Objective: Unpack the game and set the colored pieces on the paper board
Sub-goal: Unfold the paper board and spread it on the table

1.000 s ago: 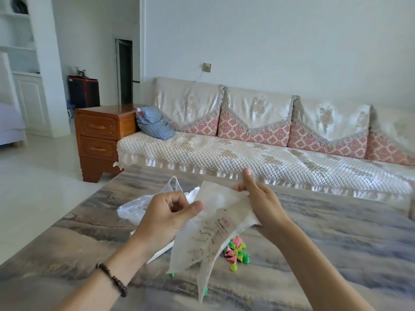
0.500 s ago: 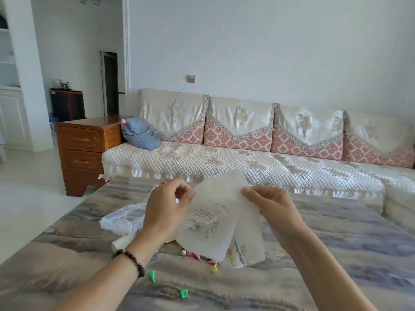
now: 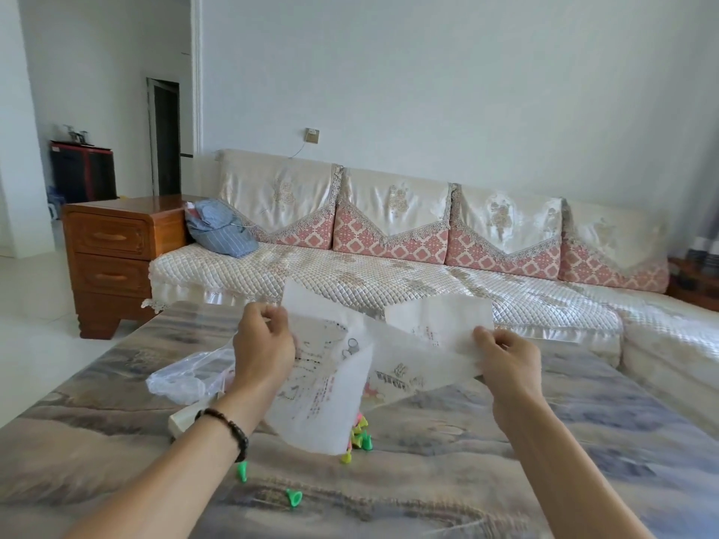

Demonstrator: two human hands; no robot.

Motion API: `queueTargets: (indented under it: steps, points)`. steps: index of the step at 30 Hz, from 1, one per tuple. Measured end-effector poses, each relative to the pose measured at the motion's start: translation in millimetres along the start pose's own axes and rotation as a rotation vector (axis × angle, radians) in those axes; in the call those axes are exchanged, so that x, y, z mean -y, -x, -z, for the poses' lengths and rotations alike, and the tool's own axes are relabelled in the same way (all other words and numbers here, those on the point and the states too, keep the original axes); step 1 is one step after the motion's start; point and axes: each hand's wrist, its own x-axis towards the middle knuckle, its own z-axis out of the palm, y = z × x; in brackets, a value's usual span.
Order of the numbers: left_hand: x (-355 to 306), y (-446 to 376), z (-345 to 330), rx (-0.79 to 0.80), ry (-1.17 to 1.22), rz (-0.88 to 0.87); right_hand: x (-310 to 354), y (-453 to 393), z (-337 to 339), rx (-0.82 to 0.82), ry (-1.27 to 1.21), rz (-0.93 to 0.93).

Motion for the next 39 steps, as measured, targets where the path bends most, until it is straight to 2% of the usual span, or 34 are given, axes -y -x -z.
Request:
queueTargets:
  steps: [3,4,5,6,8,9,10,12,15,18,20,23,27,30,33,34,36,39]
  points:
    - [-2,3,-1,0.026,-0.049,-0.177,3,11,1,-0.169,0.408,0.226]
    - [-6,5,-3,0.069,-0.06,-0.25,7,17,0,-0.127,0.444,0.345]
    - [-11,7,-5,0.108,-0.071,-0.321,14,24,-3,0.018,0.403,0.423]
    - [-16,9,-8,0.133,-0.083,-0.39,23,31,-7,0.24,0.323,0.45]
    - [-24,11,-13,0.154,-0.098,-0.508,37,43,-19,0.651,0.287,0.431]
    - [-28,11,-15,0.16,-0.095,-0.542,39,45,-25,0.77,0.35,0.459]
    - [-31,10,-16,0.166,-0.094,-0.565,40,44,-29,0.821,0.424,0.512]
    - [-34,6,-14,0.168,-0.105,-0.619,43,36,-34,0.708,0.49,0.558]
    - [-31,-3,-5,0.165,-0.208,-0.751,48,21,-28,0.514,0.401,0.49]
    - [-27,-7,1,0.213,-0.27,-0.788,56,19,-25,0.467,0.405,0.536]
    - [-26,-8,3,0.293,-0.276,-0.711,58,21,-26,0.453,0.416,0.597]
    - [-21,-10,6,0.425,-0.41,-0.636,62,22,-21,0.447,0.404,0.612]
    - [-5,-19,0,0.503,-0.453,-0.562,68,24,-2,0.65,0.505,0.499]
    - [-2,-8,-4,0.702,-0.314,-0.399,71,25,14,0.754,0.577,0.383]
    - [-4,6,-5,1.01,-0.208,-0.178,73,21,32,0.697,0.415,0.249]
    - [0,10,-7,1.062,-0.184,-0.14,72,18,39,0.691,0.338,0.179]
    - [9,12,-13,1.027,-0.169,-0.122,67,11,51,0.644,0.296,0.095]
    - [6,15,-23,0.896,-0.228,-0.149,57,1,63,0.321,0.804,0.265]
